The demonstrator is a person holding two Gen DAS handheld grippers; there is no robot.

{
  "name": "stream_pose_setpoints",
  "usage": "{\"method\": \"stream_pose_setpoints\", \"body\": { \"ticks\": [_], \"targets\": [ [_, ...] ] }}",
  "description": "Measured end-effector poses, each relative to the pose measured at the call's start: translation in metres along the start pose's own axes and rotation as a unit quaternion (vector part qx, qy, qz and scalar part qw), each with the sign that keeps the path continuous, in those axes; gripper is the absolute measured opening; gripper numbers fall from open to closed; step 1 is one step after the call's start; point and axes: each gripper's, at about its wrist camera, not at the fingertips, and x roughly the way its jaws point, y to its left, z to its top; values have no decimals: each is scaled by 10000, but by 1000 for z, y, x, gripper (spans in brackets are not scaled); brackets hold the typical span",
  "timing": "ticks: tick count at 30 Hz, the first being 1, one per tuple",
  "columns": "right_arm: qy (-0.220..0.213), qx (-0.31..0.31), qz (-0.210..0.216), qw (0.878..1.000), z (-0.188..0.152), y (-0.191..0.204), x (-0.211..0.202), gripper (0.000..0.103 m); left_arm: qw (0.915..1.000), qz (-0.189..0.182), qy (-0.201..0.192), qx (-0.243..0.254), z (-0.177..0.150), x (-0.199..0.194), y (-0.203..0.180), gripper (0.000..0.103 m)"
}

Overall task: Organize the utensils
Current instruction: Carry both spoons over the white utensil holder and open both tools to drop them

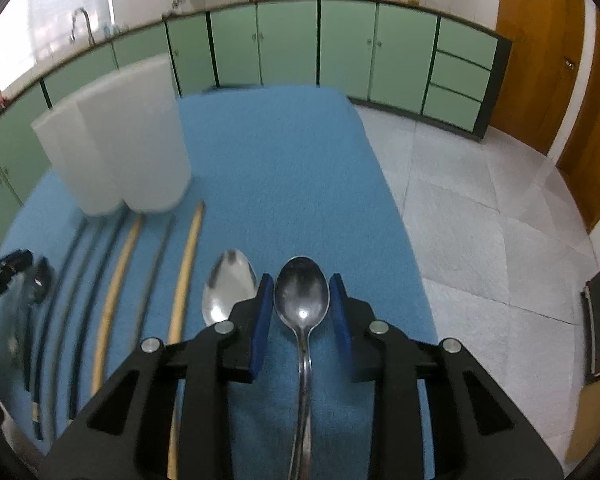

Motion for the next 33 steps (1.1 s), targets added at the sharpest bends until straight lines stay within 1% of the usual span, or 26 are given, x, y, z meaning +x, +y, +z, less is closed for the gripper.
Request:
{"method": "stream_pose_setpoints", "body": {
  "ticks": [3,5,11,19,22,28,33],
  "targets": [
    [-342,-9,129,9993,3,-1,-19,27,9993,-89,-352,22,0,-15,-1,26],
    [-584,-6,236,9980,5,-1,-33,27,9986,-126,-520,17,0,-23,-1,26],
    [-889,-68,384,9953,8,8,-61,27,9951,-227,-959,-40,-3,-47,2,26],
    [-1338,-116,645,9888,23,19,-90,27,9894,-335,-1396,-215,4,-72,10,26],
    [-1478,-160,723,9862,30,24,-97,27,9877,-337,-1503,-268,6,-78,13,26],
    [-1622,-235,875,9826,40,32,-104,27,9844,-367,-1682,-354,11,-87,18,25],
    [-1645,-310,931,9815,44,38,-104,27,9833,-372,-1741,-370,14,-89,20,25]
  ]
}}
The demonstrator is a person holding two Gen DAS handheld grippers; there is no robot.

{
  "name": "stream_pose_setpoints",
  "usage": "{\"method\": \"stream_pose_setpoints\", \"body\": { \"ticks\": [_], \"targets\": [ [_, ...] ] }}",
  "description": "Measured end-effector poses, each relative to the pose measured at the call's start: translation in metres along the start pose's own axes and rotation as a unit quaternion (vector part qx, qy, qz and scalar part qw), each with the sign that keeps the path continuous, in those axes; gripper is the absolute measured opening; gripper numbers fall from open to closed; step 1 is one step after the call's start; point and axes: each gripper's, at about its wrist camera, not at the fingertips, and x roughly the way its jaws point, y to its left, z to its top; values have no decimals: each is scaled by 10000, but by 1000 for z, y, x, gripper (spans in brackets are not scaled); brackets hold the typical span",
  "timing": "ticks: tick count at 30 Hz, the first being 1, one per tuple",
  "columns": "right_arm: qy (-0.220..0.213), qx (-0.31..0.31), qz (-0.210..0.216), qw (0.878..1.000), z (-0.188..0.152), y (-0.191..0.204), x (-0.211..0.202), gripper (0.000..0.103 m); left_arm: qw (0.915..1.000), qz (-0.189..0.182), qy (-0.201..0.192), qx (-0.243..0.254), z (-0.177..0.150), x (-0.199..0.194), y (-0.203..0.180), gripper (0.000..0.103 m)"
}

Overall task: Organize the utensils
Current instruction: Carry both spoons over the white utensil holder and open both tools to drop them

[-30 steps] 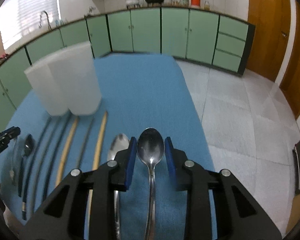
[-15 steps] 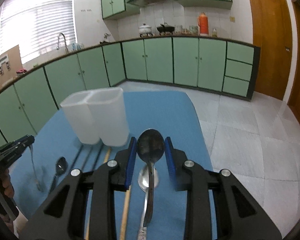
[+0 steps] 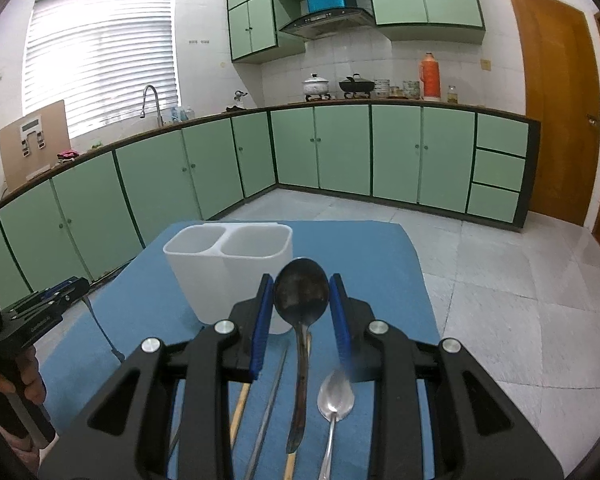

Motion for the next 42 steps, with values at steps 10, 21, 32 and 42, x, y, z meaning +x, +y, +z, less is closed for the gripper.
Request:
{"method": "stream_pose_setpoints", "body": {
  "ticks": [10,21,32,42],
  "targets": [
    [-351,-106,25,9993,30,9,5,27,9993,-111,-369,-23,28,-11,-4,25],
    [-1209,19,179,9925,109,14,45,27,9907,-416,-1280,218,117,-13,-37,25],
    [-899,6,268,9956,103,18,132,27,9943,-535,-835,387,127,86,-75,25],
    [-381,42,451,9982,65,25,157,27,9969,-464,-387,511,100,133,-77,25]
  ]
}}
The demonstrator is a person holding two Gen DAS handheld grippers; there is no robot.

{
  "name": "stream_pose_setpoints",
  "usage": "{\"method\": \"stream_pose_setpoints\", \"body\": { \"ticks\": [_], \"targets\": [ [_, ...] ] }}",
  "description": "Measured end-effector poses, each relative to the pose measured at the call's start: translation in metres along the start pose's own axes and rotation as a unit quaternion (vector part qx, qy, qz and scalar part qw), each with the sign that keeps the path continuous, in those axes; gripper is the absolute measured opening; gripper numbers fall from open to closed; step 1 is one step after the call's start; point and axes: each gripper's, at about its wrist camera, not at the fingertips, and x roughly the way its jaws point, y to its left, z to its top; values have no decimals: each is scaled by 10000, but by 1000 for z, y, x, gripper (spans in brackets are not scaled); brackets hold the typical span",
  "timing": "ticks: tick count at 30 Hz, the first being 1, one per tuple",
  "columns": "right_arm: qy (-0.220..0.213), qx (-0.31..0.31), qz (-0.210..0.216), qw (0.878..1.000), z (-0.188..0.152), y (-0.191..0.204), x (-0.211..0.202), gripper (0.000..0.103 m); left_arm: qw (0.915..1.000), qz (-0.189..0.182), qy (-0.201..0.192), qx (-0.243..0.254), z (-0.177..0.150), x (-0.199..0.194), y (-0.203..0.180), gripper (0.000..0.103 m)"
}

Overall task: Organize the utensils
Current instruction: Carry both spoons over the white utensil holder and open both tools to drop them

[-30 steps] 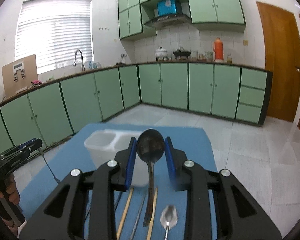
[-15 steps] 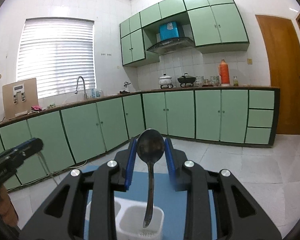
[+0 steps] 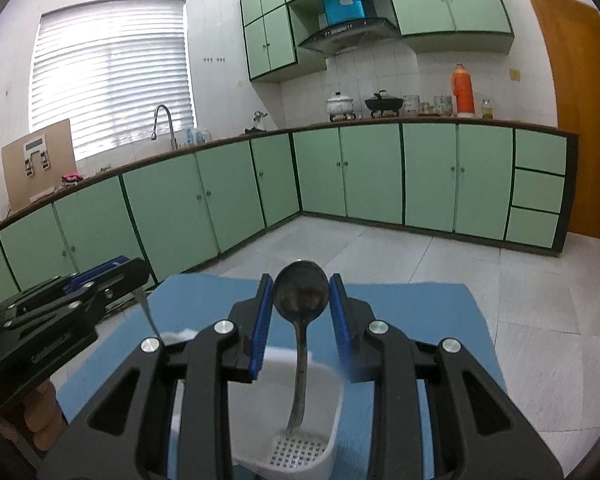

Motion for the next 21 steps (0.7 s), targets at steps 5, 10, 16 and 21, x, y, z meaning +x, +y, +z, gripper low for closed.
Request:
{"method": "stream_pose_setpoints", "body": {
  "ticks": [5,10,16,21],
  "targets": [
    [90,12,9,10000,-12,1,-1,28,9999,19,76,88,-9,5,-4,26],
    [127,13,2,9999,-18,2,-4,30,9998,14,192,100,-17,6,-5,26],
    [39,83,-15,10000,-17,0,-13,37,9997,13,220,92,-23,0,-5,31],
    [-116,174,-158,9997,-14,-7,-30,60,9999,33,156,6,-23,-11,-1,47]
  ]
}}
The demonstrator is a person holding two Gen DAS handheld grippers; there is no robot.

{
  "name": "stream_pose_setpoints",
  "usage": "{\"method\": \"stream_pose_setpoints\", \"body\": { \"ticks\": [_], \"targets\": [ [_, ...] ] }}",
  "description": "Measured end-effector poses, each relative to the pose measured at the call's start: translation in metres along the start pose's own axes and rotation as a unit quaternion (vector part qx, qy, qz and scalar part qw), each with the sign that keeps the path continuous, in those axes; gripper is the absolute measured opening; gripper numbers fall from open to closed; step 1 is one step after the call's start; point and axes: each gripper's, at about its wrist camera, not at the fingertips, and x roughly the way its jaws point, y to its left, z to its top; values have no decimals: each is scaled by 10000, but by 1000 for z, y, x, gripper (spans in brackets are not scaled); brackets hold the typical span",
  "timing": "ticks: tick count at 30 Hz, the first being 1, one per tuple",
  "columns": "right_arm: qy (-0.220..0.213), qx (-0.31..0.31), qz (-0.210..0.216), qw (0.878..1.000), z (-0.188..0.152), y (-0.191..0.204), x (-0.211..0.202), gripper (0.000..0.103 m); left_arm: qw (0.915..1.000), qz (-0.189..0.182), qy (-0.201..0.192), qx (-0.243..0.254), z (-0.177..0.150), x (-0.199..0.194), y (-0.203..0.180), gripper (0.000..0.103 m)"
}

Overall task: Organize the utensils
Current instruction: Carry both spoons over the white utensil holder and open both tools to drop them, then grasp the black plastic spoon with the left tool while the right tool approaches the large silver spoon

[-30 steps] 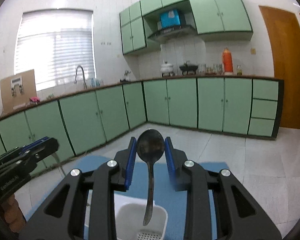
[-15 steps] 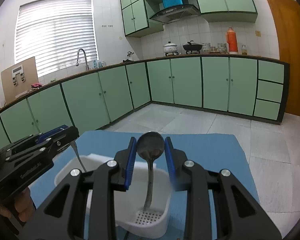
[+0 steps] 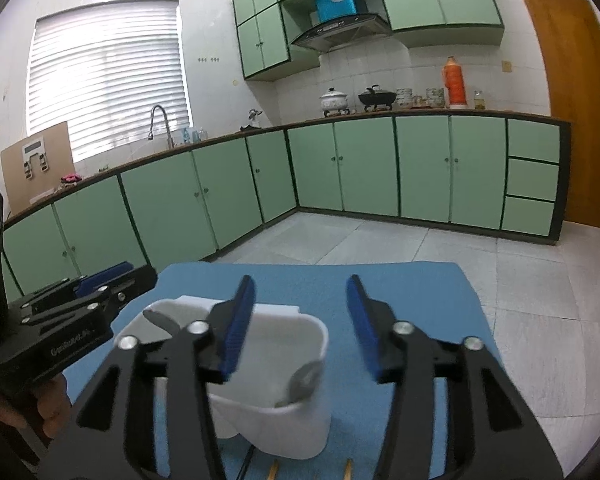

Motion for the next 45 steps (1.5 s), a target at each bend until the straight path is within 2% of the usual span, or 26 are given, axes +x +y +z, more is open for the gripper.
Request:
{"method": "stream_pose_setpoints", "body": {
  "ticks": [1,4,6,9,16,22,27,37,40,42,45],
  "targets": [
    [-35,11,-50,10000,0,-2,-4,62,10000,13,-20,-32,0,-3,2,51],
    [-100,31,-196,9998,0,-5,-20,74,9999,53,-85,-88,0,-16,6,69],
    [-152,56,-282,9995,-2,-8,-30,87,9998,104,-126,-115,-2,-26,10,85],
    [-187,81,-366,9991,-9,-11,-44,92,9994,186,-144,-264,-6,-41,18,92],
    [52,136,-559,9983,-31,-19,-69,95,9979,351,22,-534,-27,-69,32,94],
    [472,116,-782,9958,-58,-26,-81,95,9970,519,396,-420,-54,-87,30,95],
    [761,56,-958,9925,-80,-26,-90,95,9928,646,868,-514,-79,-92,34,95],
    [1050,-139,-979,9895,-104,-14,-99,95,9816,692,1741,-359,-116,-71,16,93],
    [1096,-109,-966,9892,-109,-16,-100,95,9769,632,2002,-400,-123,-57,14,91],
    [1124,-60,-962,9890,-111,-19,-99,95,9731,590,2186,-426,-127,-47,13,84],
    [1150,-7,-962,9887,-114,-24,-97,95,9699,555,2324,-479,-132,-39,14,80]
  ]
}}
